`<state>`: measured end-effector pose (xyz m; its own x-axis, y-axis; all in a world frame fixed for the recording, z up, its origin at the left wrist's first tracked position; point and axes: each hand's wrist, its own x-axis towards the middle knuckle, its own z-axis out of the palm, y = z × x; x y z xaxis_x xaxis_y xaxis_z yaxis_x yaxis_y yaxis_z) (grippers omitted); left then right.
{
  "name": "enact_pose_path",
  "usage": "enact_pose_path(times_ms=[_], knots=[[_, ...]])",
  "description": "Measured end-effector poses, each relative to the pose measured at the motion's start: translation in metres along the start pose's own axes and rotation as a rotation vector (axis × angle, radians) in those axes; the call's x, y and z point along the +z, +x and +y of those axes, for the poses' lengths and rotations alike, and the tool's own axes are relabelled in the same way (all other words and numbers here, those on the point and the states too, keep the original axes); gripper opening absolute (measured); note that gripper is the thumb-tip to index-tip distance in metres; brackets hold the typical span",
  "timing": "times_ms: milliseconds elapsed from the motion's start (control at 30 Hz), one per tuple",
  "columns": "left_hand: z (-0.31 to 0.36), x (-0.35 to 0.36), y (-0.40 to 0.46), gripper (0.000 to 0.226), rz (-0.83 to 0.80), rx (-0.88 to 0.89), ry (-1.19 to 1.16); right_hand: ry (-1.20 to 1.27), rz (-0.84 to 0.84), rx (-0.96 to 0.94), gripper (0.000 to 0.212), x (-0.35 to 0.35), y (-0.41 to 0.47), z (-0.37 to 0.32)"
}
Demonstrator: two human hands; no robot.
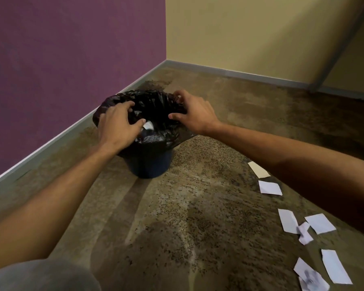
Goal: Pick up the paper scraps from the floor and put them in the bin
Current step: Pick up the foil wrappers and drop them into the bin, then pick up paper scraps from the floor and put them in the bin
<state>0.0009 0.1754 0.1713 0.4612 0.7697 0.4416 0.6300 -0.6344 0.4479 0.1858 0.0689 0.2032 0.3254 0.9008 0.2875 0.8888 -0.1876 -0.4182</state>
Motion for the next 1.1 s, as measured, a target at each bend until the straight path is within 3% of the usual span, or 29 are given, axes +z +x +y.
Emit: enact_pose_path(times_ms=[167,300,467,700,900,1100], knots=[[0.022,0.011,-0.022,0.048,0.086,0.212,0.032,0.034,0.028,0.027,0.053,0.001,-0.031,0.018],[0.047,0.022,-0.037,0.046,0.058,0.437,0.113,-0.093,-0.018,0.022,0.045,0.007,-0.062,0.045],[0.077,0.046,-0.061,0.046,-0.073,0.621,0.176,-0.189,-0.082,0.048,0.055,0.004,-0.094,0.08],[0.094,0.084,-0.082,0.051,-0.295,0.753,0.208,-0.259,-0.242,0.085,0.053,0.0,-0.141,0.133],[0.105,0.113,-0.075,0.054,-0.503,0.873,0.239,-0.257,-0.221,0.161,0.052,-0.002,-0.171,0.183],[0.128,0.135,-0.05,0.054,-0.542,0.982,0.338,-0.147,-0.215,0.335,0.046,-0.003,-0.2,0.231]])
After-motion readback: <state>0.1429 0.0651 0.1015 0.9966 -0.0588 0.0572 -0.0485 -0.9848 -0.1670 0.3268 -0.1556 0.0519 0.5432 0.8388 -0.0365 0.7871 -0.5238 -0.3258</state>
